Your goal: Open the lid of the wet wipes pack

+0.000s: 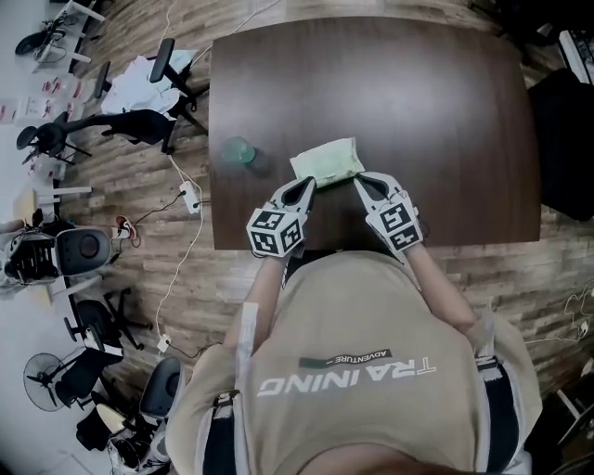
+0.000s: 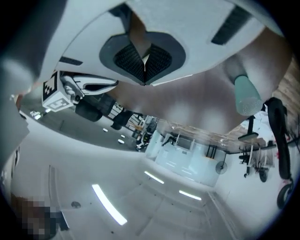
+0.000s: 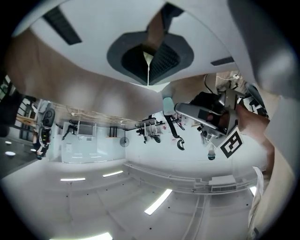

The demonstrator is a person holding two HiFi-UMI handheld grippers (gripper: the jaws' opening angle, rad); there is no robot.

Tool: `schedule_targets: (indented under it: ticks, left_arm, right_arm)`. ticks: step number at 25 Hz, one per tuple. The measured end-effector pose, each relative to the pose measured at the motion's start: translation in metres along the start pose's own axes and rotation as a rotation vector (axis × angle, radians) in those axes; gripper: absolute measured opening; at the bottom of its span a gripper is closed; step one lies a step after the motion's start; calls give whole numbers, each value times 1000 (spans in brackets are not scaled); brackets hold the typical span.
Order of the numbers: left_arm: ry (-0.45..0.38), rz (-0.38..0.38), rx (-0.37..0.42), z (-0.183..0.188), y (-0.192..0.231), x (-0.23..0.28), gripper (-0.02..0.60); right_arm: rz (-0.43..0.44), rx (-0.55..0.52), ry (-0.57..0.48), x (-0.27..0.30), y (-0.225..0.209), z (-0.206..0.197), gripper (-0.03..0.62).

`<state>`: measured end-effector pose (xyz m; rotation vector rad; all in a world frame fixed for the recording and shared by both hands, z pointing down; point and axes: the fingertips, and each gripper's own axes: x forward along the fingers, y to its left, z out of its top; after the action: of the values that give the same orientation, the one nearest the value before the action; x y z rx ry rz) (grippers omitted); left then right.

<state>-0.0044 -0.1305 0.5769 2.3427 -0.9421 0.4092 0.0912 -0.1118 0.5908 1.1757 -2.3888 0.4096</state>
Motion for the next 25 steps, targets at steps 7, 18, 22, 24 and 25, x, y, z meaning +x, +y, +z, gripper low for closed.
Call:
schedule_targets:
  ticks: [7, 18, 22, 24, 25]
  left_arm:
    - [11, 33, -27, -3, 12, -8, 9]
    - [134, -28, 16, -31, 42, 6, 9]
    - [202, -56, 58, -41, 49, 25, 9]
    - [259, -42, 74, -54, 56, 34, 9]
    - [296, -31, 78, -61, 61, 36, 9]
  right_arm:
    - [-13, -94, 111, 2, 6, -3, 12]
    - [88, -416, 253, 67, 21, 6, 11]
    - [126, -601, 339, 80, 18, -4, 11]
    - [154, -663, 402, 89, 19, -19, 11]
    - [171, -679, 434, 92, 22, -26, 12]
